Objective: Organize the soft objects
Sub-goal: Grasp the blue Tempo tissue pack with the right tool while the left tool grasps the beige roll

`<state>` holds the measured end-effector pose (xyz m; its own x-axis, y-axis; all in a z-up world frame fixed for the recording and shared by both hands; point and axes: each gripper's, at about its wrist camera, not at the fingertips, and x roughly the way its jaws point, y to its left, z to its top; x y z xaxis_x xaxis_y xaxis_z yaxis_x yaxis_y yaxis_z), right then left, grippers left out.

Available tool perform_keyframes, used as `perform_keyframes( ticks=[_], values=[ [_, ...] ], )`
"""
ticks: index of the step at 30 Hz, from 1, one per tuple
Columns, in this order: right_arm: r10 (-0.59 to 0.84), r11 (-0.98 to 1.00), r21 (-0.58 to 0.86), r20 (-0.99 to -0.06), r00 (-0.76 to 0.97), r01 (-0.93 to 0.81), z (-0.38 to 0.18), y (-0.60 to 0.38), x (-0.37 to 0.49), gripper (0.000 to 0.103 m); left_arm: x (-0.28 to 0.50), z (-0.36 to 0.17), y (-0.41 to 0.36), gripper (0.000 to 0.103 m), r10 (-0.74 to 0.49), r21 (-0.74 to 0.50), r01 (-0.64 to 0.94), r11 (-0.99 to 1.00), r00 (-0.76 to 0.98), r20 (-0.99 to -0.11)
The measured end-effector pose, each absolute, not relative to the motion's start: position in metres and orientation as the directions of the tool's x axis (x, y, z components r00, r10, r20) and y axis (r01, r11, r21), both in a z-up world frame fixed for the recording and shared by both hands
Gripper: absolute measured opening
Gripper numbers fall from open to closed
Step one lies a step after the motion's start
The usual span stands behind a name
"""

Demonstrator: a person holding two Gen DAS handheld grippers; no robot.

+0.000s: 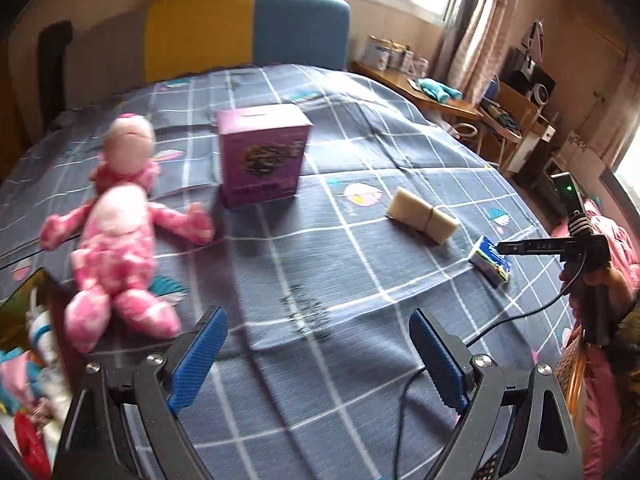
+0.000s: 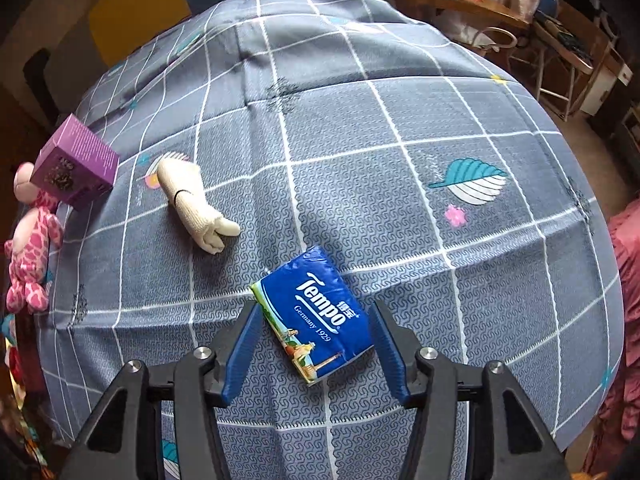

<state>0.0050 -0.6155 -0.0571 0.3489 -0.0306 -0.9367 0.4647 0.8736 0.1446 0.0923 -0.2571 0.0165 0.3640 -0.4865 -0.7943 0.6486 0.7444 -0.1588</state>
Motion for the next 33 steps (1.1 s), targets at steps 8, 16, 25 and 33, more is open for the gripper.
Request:
perform_keyframes(
  ticks=[8, 16, 25, 33],
  values=[
    [-0.055, 0.95, 0.011, -0.977, 0.204, 0.312, -0.08, -0.597, 0.036, 0.065, 0.115, -0.012, -0.342, 0.093, -0.5, -0.259, 0.653, 0.712, 0.212, -0.839],
    [-0.078, 0.961, -0.018, -0.975, 0.209, 0.275, -0.085, -0.594, 0.034, 0.058, 0.143, -0.037, -0.423, 0.092, -0.527, -0.372, 0.589, 0.718, 0.11, -0.843],
    [-0.13, 0.969, -0.056, -0.944, 0.302, 0.241, -0.058, -0.575, 0.019, 0.056, 0.174, -0.072, -0.492, 0.081, -0.501, -0.437, 0.423, 0.794, 0.046, -0.864],
    [-0.105, 0.969, -0.02, -0.936, 0.335, 0.248, -0.049, -0.571, 0.014, 0.057, 0.179, -0.095, -0.51, 0.047, -0.471, -0.436, 0.357, 0.826, 0.015, -0.882]
  ],
)
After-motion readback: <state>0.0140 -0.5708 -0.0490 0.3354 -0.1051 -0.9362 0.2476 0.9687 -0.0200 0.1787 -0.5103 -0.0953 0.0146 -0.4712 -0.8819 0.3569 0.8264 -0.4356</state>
